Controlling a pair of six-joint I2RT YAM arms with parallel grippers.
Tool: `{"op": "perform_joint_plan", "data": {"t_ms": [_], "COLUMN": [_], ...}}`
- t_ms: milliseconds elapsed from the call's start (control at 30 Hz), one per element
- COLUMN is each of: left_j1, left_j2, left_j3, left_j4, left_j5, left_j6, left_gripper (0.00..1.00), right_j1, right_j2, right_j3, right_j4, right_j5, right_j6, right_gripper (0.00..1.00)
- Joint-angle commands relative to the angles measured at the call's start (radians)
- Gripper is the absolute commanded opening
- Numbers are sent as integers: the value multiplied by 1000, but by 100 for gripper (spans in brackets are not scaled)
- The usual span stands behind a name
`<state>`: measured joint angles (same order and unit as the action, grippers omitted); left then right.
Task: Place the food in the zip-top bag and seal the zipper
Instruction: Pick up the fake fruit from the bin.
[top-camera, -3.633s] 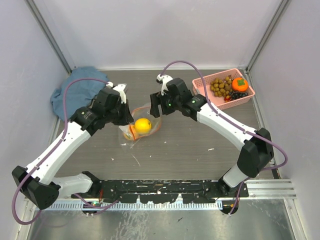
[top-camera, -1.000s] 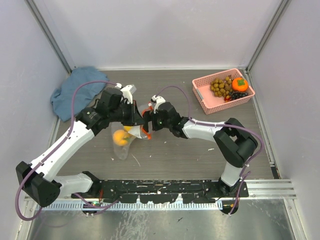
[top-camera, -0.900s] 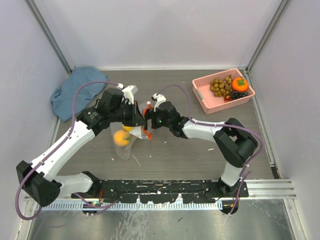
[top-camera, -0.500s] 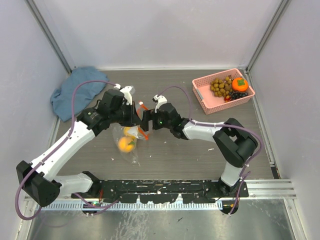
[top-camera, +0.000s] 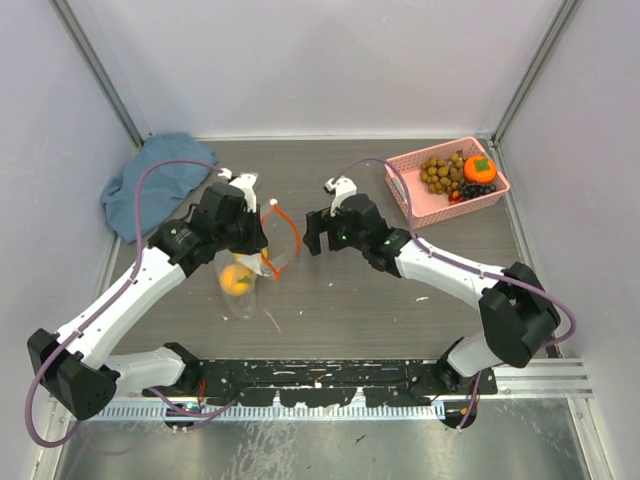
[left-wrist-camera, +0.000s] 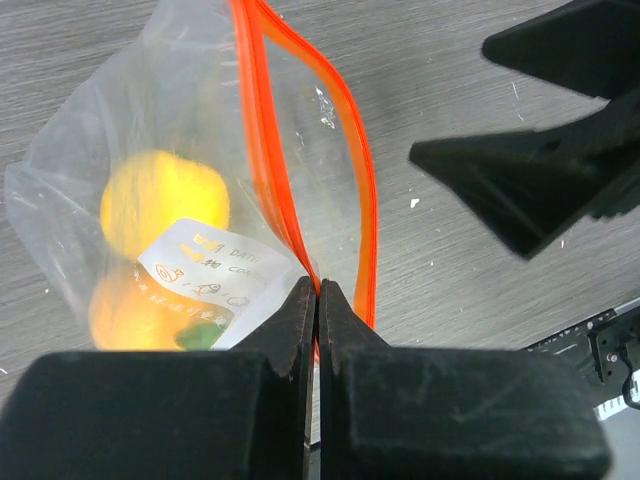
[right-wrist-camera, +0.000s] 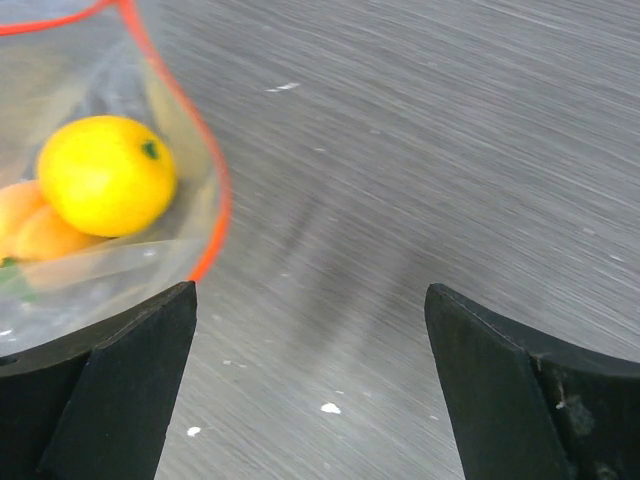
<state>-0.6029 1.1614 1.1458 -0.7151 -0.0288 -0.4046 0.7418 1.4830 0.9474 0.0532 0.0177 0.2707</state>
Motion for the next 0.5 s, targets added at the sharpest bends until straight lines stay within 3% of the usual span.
{"op": "perform_joint_plan", "data": {"t_ms": [0, 467], "left_j1": [-5, -5], "left_j2": [-19, 57], "left_j3": [41, 221], "left_j4": [1, -283], "left_j5": [-3, -66], "left_j6": [37, 206], "left_gripper": [0, 0], "right_j1": [-89, -462], "right_j2": [-58, -32], "right_j3": [60, 171], "right_j4": [-136, -207], "right_j5": [40, 124], "right_j6": [-72, -166], "right_gripper": [100, 99]}}
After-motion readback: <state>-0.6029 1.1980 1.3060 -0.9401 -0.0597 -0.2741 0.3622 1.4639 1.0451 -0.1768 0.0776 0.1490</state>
